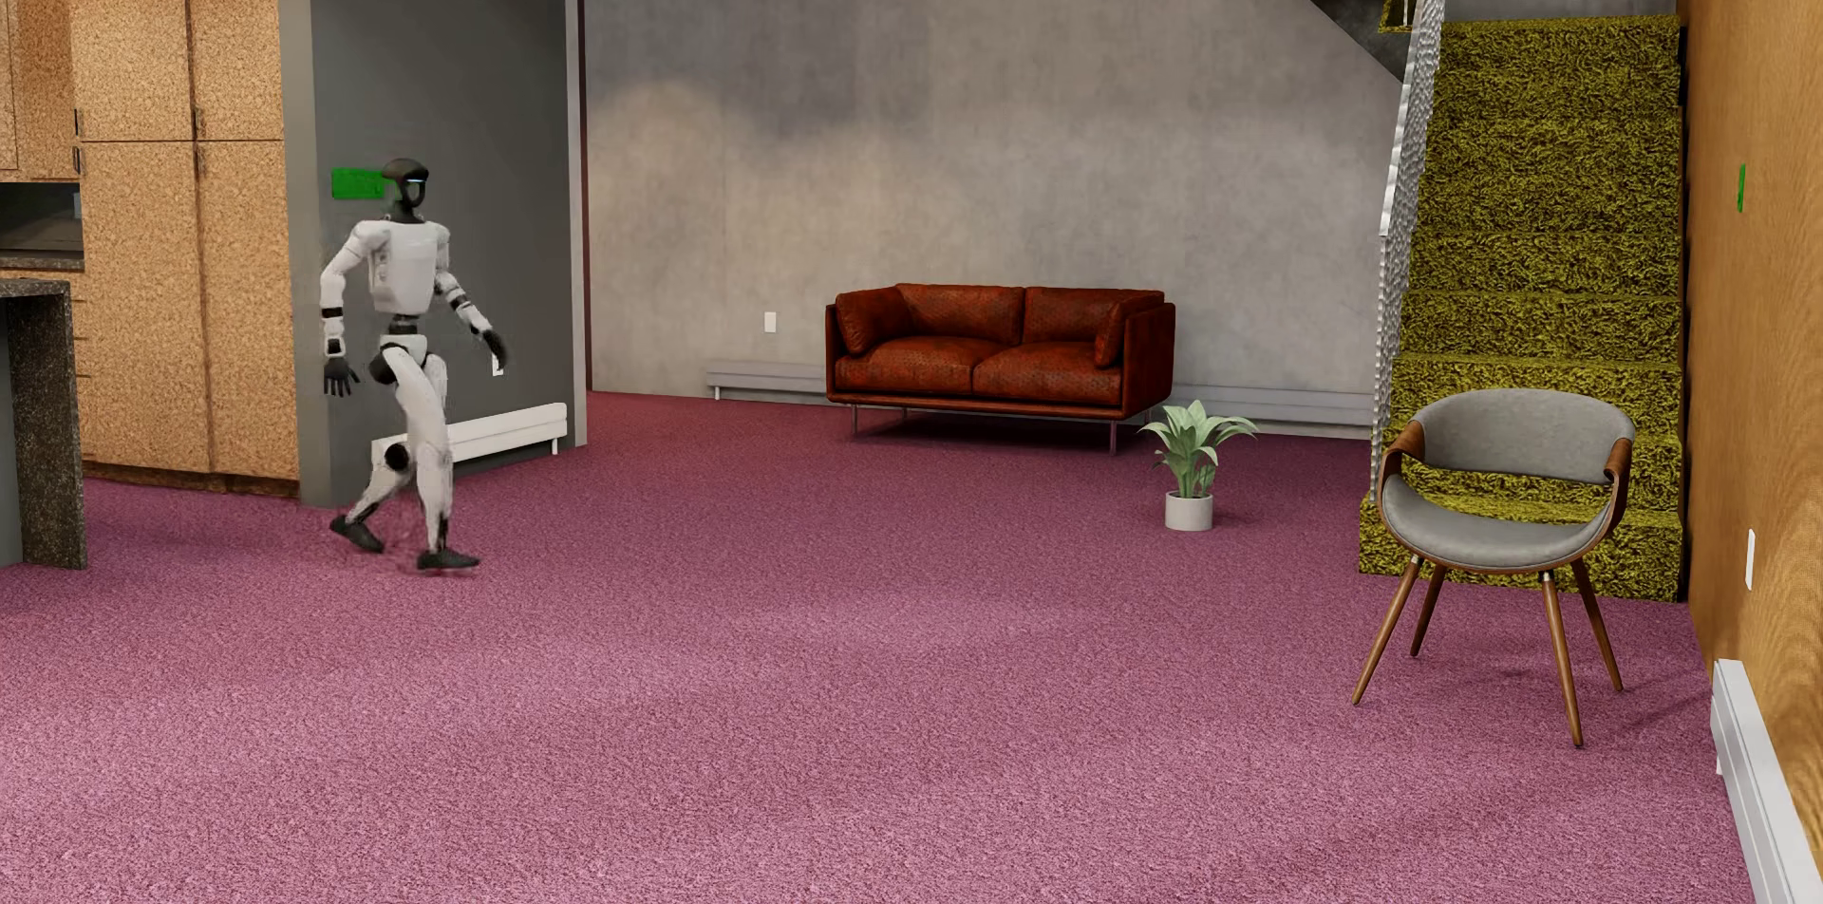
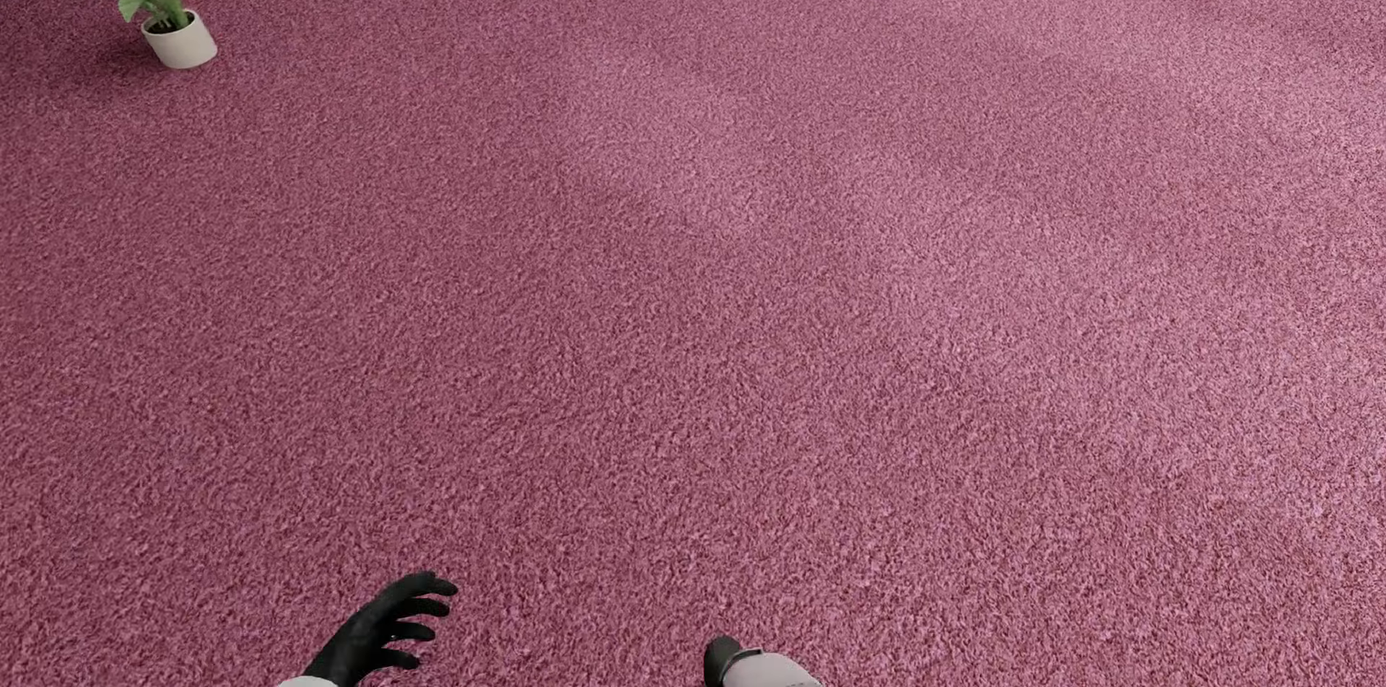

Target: Head to the chair

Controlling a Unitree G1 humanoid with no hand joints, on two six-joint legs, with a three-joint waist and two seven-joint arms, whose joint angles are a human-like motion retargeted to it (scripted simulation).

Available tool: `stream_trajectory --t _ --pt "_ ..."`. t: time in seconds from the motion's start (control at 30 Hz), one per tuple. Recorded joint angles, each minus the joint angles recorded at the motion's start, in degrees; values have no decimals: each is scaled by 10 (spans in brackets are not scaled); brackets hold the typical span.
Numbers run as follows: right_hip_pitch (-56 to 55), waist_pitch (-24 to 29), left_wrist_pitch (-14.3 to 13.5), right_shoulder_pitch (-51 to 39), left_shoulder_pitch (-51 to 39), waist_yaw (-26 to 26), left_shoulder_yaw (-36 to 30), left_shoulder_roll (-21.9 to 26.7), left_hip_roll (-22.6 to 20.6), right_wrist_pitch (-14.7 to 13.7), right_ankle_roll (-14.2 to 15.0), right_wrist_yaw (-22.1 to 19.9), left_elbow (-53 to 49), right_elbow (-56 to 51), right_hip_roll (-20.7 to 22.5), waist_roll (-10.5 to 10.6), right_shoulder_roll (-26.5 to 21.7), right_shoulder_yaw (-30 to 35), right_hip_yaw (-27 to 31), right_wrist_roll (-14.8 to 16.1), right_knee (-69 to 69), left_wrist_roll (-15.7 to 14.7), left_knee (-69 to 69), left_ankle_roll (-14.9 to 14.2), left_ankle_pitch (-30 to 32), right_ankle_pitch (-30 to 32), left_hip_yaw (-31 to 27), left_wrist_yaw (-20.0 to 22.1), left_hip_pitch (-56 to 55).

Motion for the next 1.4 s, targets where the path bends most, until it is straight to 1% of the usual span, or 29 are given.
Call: stream_trajectory --t 0.03,0.07,0.1,0.13,0.17,0.2,0.23,0.3,0.37,0.53,0.57,0.6,0.63,0.7,0.73,0.8,0.87,0.93,0.97,1.03,1.07,1.1,1.13,1.2,1.23,1.27,1.3,1.33,1.4 --pt "-29 -2 0 14 -24 -24 8 9 13 0 0 0 -19 -3 -8 6 -9 11 0 0 -1 0 -3 0 -15 -140 0 0 36" --pt "-50 -2 0 22 -34 -61 42 13 33 0 0 0 -27 13 -21 9 -10 11 0 0 8 0 0 0 -10 -172 0 0 65" --pt "-68 2 0 27 -38 -92 49 16 60 0 0 0 -22 28 -26 10 -8 12 0 0 10 0 22 0 33 -88 0 0 83" --pt "-85 -4 0 34 -27 -104 53 14 73 0 0 0 -8 44 -25 11 0 3 0 0 55 0 54 0 124 69 0 0 89" --pt "-104 -16 0 35 -16 -86 45 1 104 0 0 0 18 61 6 36 6 3 0 0 102 0 134 0 254 185 0 0 56" --pt "-84 -9 0 21 3 -49 34 -10 102 0 0 0 56 75 30 41 9 15 0 0 159 0 227 0 345 191 0 0 33" --pt "-44 -8 0 2 16 -14 14 -21 102 0 0 0 91 69 55 47 13 14 0 0 163 0 350 0 340 163 0 0 -39" --pt "97 4 0 -46 53 66 -57 -34 78 0 0 0 169 30 88 36 15 -21 0 0 106 0 497 0 166 99 0 0 -151" --pt "245 8 0 -96 106 143 -109 -38 47 0 0 0 239 -39 85 13 12 -77 0 0 30 0 475 0 80 12 0 0 -265" --pt "441 -27 0 -211 225 299 -96 -26 58 0 0 0 314 -234 20 -18 -18 -239 0 0 -39 0 20 0 105 -164 0 0 -414" --pt "461 -36 0 -222 238 318 -96 -20 64 0 0 0 322 -264 2 -20 -29 -261 0 0 -32 0 -199 0 202 -163 0 0 -437" --pt "487 -35 0 -224 247 341 -84 -18 67 0 0 0 333 -274 -18 -19 -32 -283 0 0 -16 0 12 0 81 -143 0 0 -453" --pt "506 -35 0 -217 252 357 -85 -13 58 0 0 0 345 -273 -37 -25 -31 -292 0 0 23 0 70 0 110 -98 0 0 -455" --pt "466 -37 0 -189 235 338 -91 -8 2 0 0 0 383 -229 -83 -65 -6 -284 0 0 200 0 216 0 122 100 0 0 -470" --pt "418 -28 0 -174 216 320 -101 -15 -11 0 0 0 383 -200 -73 -54 0 -244 0 0 336 0 232 0 81 168 0 0 -427" --pt "297 -14 0 -179 183 253 -99 -26 -39 0 0 0 313 -79 -55 -44 18 -135 0 0 509 0 188 0 62 110 0 0 -318" --pt "195 -5 0 -115 148 171 -60 -40 -44 0 0 0 201 -13 -20 -14 43 -142 0 0 468 0 112 0 68 120 0 0 -195" --pt "112 -4 0 -76 97 101 -45 -40 -25 0 0 0 89 44 1 9 31 -32 0 0 246 0 59 0 81 221 0 0 -105" --pt "92 -5 0 -48 80 76 -19 -38 -15 0 0 0 31 60 2 13 30 -14 0 0 126 0 37 0 68 210 0 0 -57" --pt "45 -16 0 -6 28 22 10 -24 -8 0 0 0 -42 73 -24 6 22 22 0 0 -5 0 26 0 38 -89 0 0 -6" --pt "29 -19 0 12 12 -2 30 -18 6 0 0 0 -67 68 -31 9 20 13 0 0 4 0 29 0 31 -175 0 0 19" --pt "19 -13 0 22 8 -35 49 -16 12 0 0 0 -77 76 -43 2 14 30 0 0 5 0 36 0 45 -157 0 0 48" --pt "6 -20 0 35 18 -36 61 -18 24 0 0 0 -72 83 -21 11 11 33 0 0 16 0 50 0 81 -63 0 0 77" --pt "-16 -39 0 46 43 -29 57 -29 71 0 0 0 -27 101 28 39 18 18 0 0 82 0 198 0 255 156 0 0 36" --pt "15 -28 0 39 57 -17 38 -39 80 0 0 0 23 108 50 46 18 17 0 0 120 0 295 0 321 165 0 0 10" --pt "43 -16 0 10 52 -3 5 -43 95 0 0 0 79 110 80 54 22 -1 0 0 128 0 416 0 303 158 0 0 -60" --pt "100 -3 0 -25 45 23 -39 -47 93 0 0 0 141 100 95 54 24 2 0 0 110 0 496 0 214 125 0 0 -118" --pt "164 -3 0 -46 51 55 -80 -50 81 0 0 0 194 59 101 47 20 -22 0 0 78 0 528 0 121 85 0 0 -172" --pt "272 -5 0 -106 95 143 -110 -45 43 0 0 0 250 -6 71 14 20 -59 0 0 28 0 461 0 59 1 0 0 -258"
